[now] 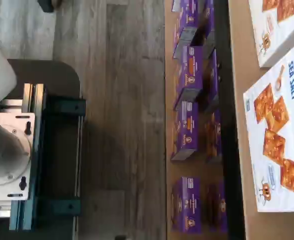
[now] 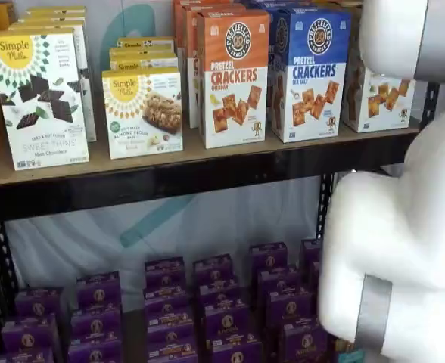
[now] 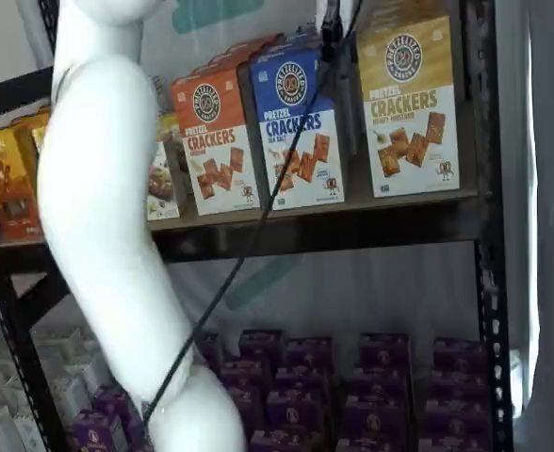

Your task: Retrieve the yellow and white box located on the top shelf, the sixth one from the left

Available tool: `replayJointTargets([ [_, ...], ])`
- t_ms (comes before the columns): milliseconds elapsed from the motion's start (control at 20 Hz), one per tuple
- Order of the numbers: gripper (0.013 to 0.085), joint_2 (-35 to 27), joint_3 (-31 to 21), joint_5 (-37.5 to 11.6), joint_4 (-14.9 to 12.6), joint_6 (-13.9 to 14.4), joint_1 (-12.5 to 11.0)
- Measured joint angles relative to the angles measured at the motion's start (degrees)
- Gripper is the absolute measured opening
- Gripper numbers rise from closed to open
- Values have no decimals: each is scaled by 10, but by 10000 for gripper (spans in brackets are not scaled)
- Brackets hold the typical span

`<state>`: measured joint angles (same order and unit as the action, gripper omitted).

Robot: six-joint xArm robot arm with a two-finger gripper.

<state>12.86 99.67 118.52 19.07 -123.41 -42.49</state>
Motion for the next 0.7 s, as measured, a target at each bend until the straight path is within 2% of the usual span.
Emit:
replayJointTargets([
  [50,850,0,0,0,-8,0,4],
  [100,850,4,-1,1,-45,-1,24],
  [150,850,11,-9,-1,-57,0,31],
  [250,850,26,-27,-9,-60,2,34],
  [350,850,40,-46,-21,-49,4,31],
  [450,850,58,-68,-41,-16,4,16],
  [700,850,101,-123,-109,113,5,-43],
])
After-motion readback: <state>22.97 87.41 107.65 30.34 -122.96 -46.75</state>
